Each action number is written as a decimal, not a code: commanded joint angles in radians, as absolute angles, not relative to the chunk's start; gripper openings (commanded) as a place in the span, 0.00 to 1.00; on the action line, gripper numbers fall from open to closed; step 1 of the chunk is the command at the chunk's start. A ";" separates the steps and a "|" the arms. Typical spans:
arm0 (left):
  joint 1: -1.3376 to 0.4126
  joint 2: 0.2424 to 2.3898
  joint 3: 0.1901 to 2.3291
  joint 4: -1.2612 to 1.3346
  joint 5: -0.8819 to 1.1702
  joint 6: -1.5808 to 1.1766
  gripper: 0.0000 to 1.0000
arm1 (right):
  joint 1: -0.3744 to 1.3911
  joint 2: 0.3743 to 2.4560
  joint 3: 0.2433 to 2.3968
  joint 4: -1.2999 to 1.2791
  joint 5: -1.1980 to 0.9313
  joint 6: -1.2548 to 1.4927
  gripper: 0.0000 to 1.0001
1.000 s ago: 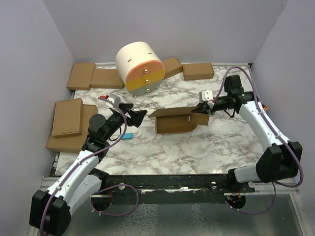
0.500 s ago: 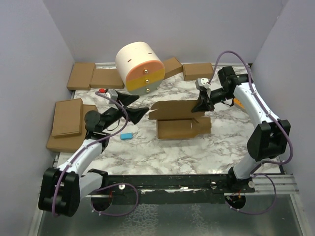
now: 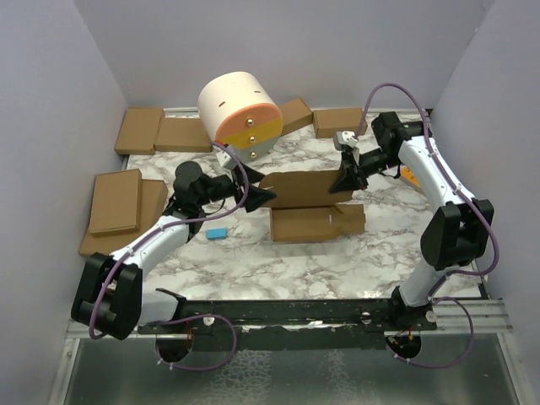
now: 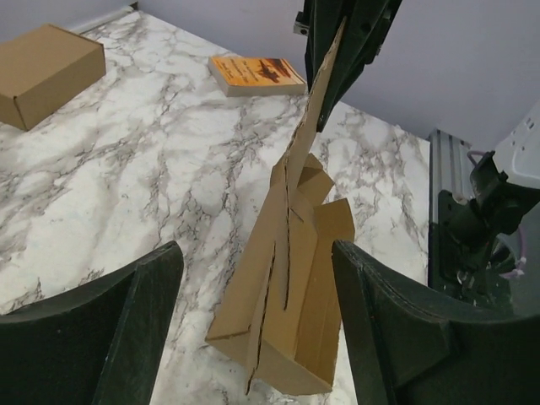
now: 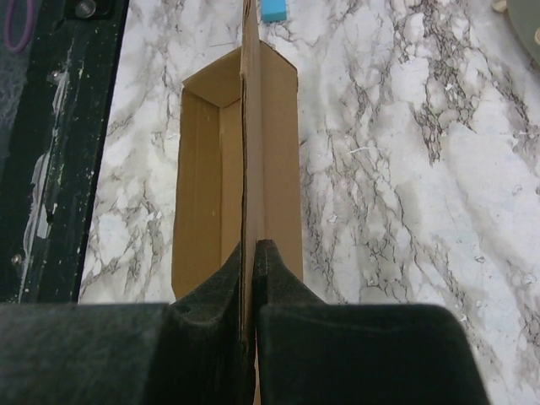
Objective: Fold the paper box
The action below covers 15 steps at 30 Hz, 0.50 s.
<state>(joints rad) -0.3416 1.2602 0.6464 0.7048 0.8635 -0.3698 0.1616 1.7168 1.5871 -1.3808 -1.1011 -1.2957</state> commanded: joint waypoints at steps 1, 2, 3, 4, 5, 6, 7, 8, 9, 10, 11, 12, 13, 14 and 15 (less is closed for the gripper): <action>-0.394 1.309 0.751 0.472 0.839 -0.184 0.70 | 0.156 1.732 1.616 -1.409 -1.078 -1.292 0.01; -0.406 1.326 0.777 0.434 0.840 -0.160 0.67 | 0.157 1.732 1.617 -1.408 -1.074 -1.291 0.01; -0.418 1.344 0.800 0.399 0.843 -0.139 0.64 | 0.158 1.732 1.617 -1.408 -1.072 -1.290 0.01; -0.427 1.363 0.822 0.370 0.850 -0.125 0.61 | 0.157 1.733 1.617 -1.408 -1.072 -1.289 0.01; -0.432 1.377 0.840 0.347 0.858 -0.113 0.58 | 0.157 1.731 1.618 -1.408 -1.070 -1.288 0.01; -0.437 1.391 0.855 0.331 0.869 -0.106 0.55 | 0.156 1.730 1.618 -1.408 -1.068 -1.287 0.01; -0.442 1.402 0.868 0.318 0.877 -0.102 0.51 | 0.158 1.731 1.617 -1.408 -1.067 -1.288 0.01; -0.444 1.410 0.878 0.306 0.884 -0.096 0.47 | 0.158 1.731 1.617 -1.408 -1.066 -1.287 0.01; -0.446 1.416 0.886 0.295 0.890 -0.092 0.44 | 0.157 1.730 1.617 -1.408 -1.064 -1.286 0.01; -0.448 1.420 0.893 0.282 0.892 -0.085 0.41 | 0.157 1.732 1.617 -1.408 -1.063 -1.287 0.01; -0.449 1.422 0.898 0.274 0.895 -0.079 0.39 | 0.157 1.732 1.617 -1.408 -1.063 -1.288 0.01; -0.452 1.423 0.901 0.271 0.897 -0.078 0.39 | 0.157 1.734 1.615 -1.408 -1.062 -1.288 0.01; -0.452 1.425 0.903 0.271 0.903 -0.077 0.38 | 0.157 1.736 1.617 -1.408 -1.063 -1.287 0.01; -0.453 1.428 0.905 0.271 0.909 -0.078 0.37 | 0.158 1.739 1.617 -1.408 -1.063 -1.287 0.01; -0.455 1.428 0.907 0.272 0.914 -0.079 0.35 | 0.158 1.741 1.616 -1.408 -1.063 -1.287 0.01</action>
<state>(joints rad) -0.4473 1.4239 0.8757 0.3092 0.8680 -0.1184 0.1616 1.7233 1.5871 -1.3911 -1.0653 -1.2945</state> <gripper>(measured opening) 0.376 0.017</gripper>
